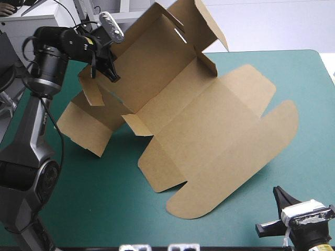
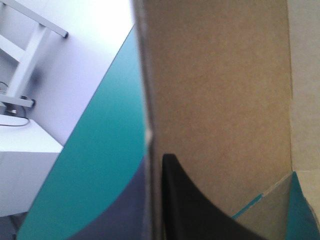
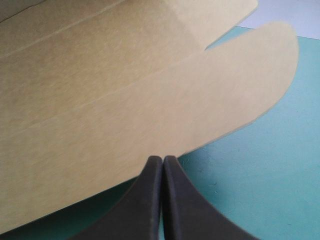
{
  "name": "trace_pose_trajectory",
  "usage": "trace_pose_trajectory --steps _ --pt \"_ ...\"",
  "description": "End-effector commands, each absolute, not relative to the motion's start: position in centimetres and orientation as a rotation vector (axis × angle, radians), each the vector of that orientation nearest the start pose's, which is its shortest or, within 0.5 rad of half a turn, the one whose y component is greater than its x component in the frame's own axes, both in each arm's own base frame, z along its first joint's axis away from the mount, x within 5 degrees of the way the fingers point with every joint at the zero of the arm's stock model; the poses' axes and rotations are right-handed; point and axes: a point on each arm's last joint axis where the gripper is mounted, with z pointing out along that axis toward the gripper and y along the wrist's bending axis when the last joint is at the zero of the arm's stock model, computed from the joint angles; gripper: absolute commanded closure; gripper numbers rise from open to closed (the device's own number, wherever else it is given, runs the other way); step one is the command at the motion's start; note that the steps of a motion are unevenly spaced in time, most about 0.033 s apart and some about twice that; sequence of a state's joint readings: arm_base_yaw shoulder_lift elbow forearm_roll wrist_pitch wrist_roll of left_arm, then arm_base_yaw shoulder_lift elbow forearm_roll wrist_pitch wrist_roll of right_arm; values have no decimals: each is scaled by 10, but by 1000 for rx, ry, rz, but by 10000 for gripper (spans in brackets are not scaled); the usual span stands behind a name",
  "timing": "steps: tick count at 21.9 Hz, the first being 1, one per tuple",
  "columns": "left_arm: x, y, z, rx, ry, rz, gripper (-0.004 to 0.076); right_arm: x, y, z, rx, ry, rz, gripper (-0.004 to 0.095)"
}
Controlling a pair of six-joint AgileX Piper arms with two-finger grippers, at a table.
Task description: Fold the box
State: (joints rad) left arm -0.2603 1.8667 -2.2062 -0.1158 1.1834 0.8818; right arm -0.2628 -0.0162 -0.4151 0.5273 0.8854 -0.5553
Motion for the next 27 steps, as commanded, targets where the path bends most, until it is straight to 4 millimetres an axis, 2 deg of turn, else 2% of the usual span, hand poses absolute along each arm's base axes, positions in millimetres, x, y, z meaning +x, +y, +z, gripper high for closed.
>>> trace_pose_trajectory --steps 1,8,10,11,13,14,15,16,17,18,22,27 --pt "363 -140 483 1251 1731 293 732 9 33 289 -195 1721 26 928" --pt "340 -190 485 1362 1630 362 732 9 33 289 -195 1721 26 928" --pt "333 -202 476 1422 1643 381 732 9 33 289 -195 1721 26 928" --pt "330 -205 467 1471 1658 445 732 9 33 289 -195 1721 26 928" --pt "332 -206 445 1504 1681 530 733 9 33 289 -195 1721 26 928" --pt "332 -206 439 1516 1679 529 733 9 33 289 -195 1721 26 928" --pt "329 -206 424 1546 1661 529 733 9 33 289 -195 1721 26 928" --pt "326 -207 422 1560 1647 537 732 9 33 289 -195 1721 26 928" --pt "319 -207 409 1618 1606 633 733 9 33 289 -195 1721 26 928" --pt "313 -207 405 1614 1566 682 732 9 33 289 -195 1721 26 928" --pt "289 -212 396 1612 1403 667 732 9 33 289 -195 1721 26 928" --pt "285 -213 376 1608 1250 748 732 9 33 289 -195 1721 26 926"
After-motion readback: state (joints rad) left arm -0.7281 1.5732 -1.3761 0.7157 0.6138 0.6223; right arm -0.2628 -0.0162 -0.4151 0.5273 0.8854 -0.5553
